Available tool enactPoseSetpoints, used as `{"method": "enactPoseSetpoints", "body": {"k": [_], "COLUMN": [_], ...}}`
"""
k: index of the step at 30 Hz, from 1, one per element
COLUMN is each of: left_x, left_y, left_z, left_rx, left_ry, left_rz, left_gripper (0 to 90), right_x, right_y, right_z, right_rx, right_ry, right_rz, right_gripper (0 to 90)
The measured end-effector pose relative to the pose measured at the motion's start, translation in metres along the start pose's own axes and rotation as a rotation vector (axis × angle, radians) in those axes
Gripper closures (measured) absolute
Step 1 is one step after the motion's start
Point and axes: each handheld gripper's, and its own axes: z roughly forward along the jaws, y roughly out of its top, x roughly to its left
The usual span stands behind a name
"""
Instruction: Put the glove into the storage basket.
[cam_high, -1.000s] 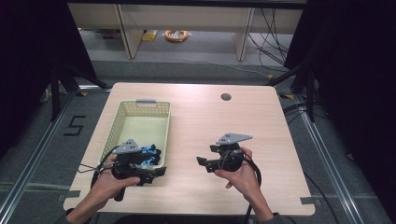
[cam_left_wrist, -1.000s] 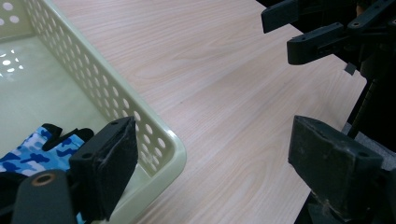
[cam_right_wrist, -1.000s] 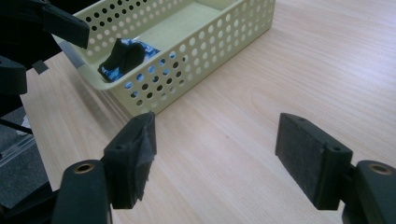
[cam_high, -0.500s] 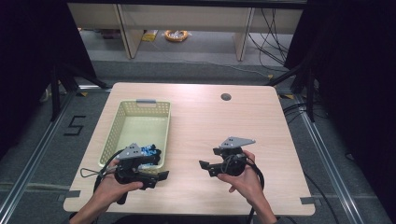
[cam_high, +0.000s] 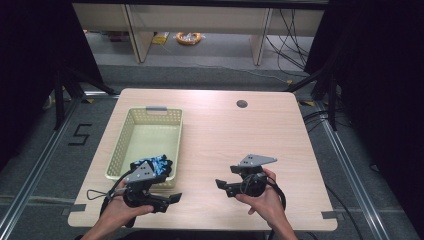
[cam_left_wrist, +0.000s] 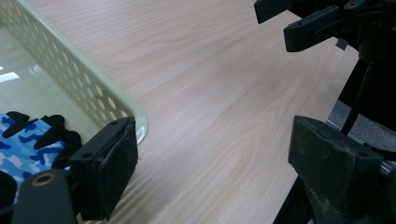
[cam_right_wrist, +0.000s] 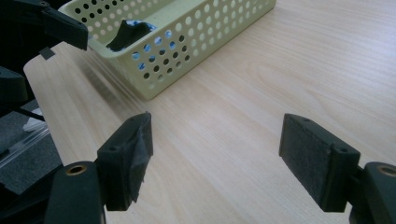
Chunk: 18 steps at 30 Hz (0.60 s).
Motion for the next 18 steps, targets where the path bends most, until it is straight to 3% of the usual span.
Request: {"method": "enactPoseSetpoints", "body": {"k": [2, 3, 4, 5, 6, 8, 11, 12, 14, 15, 16, 18], "left_x": [-0.002, -0.002, -0.004, -0.005, -0.007, -0.009, -0.012, -0.013, -0.013, -0.014, -0.014, -0.016], "left_y": [-0.003, -0.004, -0.006, -0.007, -0.01, -0.013, -0.016, -0.018, -0.021, -0.022, -0.024, -0.026], "left_z": [0.0, 0.001, 0.002, 0.002, 0.002, 0.003, 0.004, 0.005, 0.006, 0.006, 0.007, 0.008], "left_rx": [-0.002, 0.001, -0.004, 0.003, 0.005, 0.007, 0.006, 0.0, 0.009, 0.016, 0.017, 0.021], "left_ry": [0.003, 0.002, -0.001, -0.006, -0.004, -0.008, -0.014, -0.012, -0.018, -0.015, -0.016, -0.012], "left_rz": [0.009, 0.035, 0.022, 0.02, 0.021, 0.027, 0.034, 0.028, 0.035, 0.031, 0.037, 0.023], "left_gripper": [15.4, 15.3, 15.4, 15.4, 15.4, 15.4, 15.4, 15.4, 15.4, 15.4, 15.4, 15.5], "right_x": [0.004, 0.002, 0.006, 0.003, 0.006, 0.005, 0.006, 0.007, 0.006, 0.007, 0.009, 0.008], "right_y": [-0.002, -0.003, -0.004, -0.006, -0.007, -0.009, -0.012, -0.013, -0.015, -0.015, -0.017, -0.019], "right_z": [0.0, 0.0, -0.002, 0.0, 0.0, 0.0, 0.0, -0.002, 0.0, -0.002, -0.001, -0.001], "right_rx": [0.006, 0.001, 0.018, 0.003, 0.012, 0.013, 0.002, 0.024, 0.011, 0.023, 0.016, 0.011], "right_ry": [0.013, 0.011, -0.003, 0.012, 0.013, 0.021, -0.007, 0.009, 0.022, 0.001, 0.014, 0.028], "right_rz": [0.046, 0.025, 0.049, 0.027, 0.044, 0.031, 0.023, 0.044, 0.029, 0.028, 0.042, 0.027], "right_gripper": [26.7, 26.7, 26.7, 26.7, 26.6, 26.6, 26.4, 26.4, 26.2, 26.0, 26.0, 25.8]}}
